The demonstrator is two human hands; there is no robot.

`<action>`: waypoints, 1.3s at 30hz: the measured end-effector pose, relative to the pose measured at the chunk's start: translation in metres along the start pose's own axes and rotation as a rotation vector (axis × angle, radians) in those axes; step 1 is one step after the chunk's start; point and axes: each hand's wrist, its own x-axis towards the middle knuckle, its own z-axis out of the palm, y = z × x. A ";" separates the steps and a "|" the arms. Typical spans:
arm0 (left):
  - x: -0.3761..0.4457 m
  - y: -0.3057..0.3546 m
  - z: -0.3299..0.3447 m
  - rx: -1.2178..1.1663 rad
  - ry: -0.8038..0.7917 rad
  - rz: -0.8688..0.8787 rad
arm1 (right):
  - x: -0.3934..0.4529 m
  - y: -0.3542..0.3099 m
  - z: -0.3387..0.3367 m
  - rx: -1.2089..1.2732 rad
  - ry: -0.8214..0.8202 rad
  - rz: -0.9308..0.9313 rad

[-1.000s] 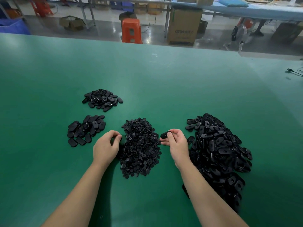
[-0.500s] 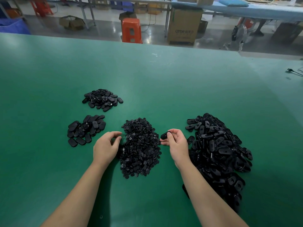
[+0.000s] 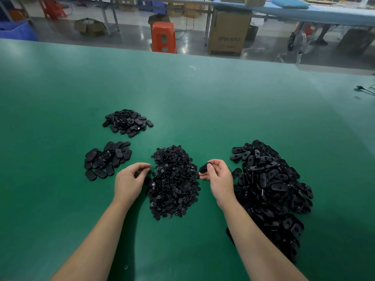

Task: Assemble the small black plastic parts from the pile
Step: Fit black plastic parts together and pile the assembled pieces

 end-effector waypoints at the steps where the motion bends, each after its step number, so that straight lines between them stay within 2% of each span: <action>1: 0.000 0.000 0.000 0.016 0.015 0.007 | 0.000 0.000 0.000 -0.004 0.001 0.000; 8: -0.005 0.006 0.003 0.210 0.037 0.128 | 0.000 0.001 0.000 -0.020 -0.005 -0.008; 18: -0.002 0.009 -0.003 0.229 -0.012 0.074 | 0.001 0.003 0.000 -0.043 -0.012 -0.011; 26: 0.014 0.019 -0.005 0.300 -0.187 -0.016 | 0.000 0.002 0.000 -0.057 -0.014 -0.017; 29: 0.015 0.018 -0.008 0.225 -0.150 -0.053 | -0.001 0.000 0.001 -0.020 -0.031 -0.013; 34: 0.015 0.024 -0.010 -0.060 -0.080 -0.161 | -0.002 -0.001 0.002 -0.001 -0.043 -0.017; 39: 0.014 0.047 0.000 -0.259 -0.140 -0.106 | -0.001 -0.001 0.002 0.006 -0.040 -0.018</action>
